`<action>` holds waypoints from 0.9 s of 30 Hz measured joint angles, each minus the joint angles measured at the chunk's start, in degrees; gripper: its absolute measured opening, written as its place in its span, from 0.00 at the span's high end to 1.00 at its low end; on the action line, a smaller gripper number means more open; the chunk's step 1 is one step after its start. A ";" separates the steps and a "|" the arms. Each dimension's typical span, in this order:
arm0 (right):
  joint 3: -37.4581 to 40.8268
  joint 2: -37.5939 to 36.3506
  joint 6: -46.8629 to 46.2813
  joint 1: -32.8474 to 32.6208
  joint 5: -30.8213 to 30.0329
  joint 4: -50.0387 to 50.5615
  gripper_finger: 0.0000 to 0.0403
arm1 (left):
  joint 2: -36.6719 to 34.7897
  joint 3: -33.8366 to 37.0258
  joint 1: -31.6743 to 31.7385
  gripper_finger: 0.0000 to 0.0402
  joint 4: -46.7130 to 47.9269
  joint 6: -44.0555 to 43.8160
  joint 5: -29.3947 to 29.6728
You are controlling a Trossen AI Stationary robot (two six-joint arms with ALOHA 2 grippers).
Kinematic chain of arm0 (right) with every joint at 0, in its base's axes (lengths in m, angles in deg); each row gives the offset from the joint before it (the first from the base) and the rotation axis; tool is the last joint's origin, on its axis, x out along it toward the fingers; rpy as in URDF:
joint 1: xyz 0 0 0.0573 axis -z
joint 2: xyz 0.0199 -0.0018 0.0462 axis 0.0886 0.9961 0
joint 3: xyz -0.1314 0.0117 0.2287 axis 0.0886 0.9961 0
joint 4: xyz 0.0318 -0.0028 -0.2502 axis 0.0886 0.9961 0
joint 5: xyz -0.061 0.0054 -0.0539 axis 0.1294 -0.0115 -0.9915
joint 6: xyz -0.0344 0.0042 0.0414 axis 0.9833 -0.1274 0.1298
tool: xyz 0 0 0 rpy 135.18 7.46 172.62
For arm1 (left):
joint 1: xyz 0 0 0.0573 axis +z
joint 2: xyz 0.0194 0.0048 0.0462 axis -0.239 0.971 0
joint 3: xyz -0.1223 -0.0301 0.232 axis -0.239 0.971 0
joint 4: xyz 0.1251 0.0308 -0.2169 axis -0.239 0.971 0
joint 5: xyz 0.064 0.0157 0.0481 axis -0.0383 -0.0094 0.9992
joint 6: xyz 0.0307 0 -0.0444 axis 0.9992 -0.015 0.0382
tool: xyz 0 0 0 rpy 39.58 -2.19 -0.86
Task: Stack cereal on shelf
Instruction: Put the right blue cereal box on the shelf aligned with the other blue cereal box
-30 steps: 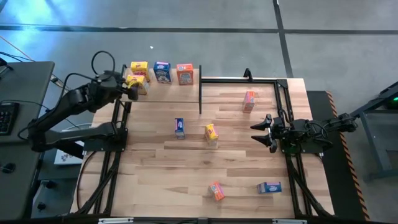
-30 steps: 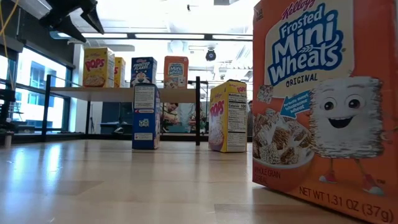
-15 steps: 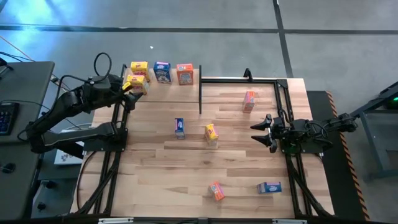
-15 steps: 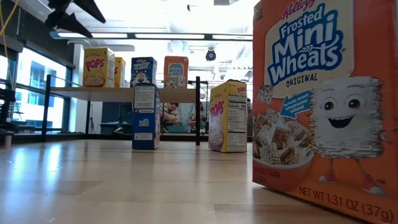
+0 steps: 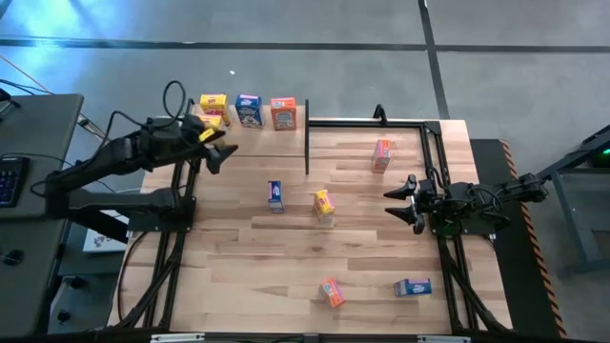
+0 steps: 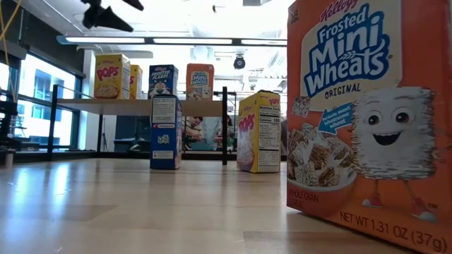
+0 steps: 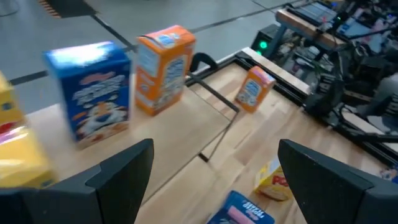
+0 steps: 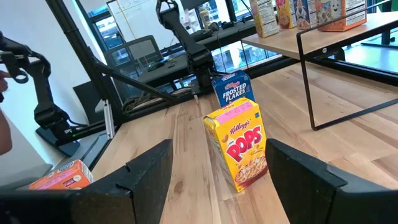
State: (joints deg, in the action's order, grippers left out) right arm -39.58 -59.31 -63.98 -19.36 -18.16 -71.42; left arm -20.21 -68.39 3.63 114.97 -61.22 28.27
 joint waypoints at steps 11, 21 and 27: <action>0.00 0.00 0.26 0.01 -0.03 0.00 0.38 | 6.47 0.00 -7.89 0.17 -3.65 -0.20 0.00; 0.01 0.02 0.01 0.00 -0.04 0.00 0.38 | 11.62 -0.01 -15.38 0.17 -6.66 -1.36 0.88; 0.02 0.01 0.00 0.00 -0.04 -0.02 0.38 | 15.22 -0.02 -19.16 0.17 -10.74 -3.14 0.90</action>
State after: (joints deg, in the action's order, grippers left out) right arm -39.56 -59.29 -63.98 -19.36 -18.21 -71.45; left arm -4.99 -68.41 -15.53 104.23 -64.37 29.17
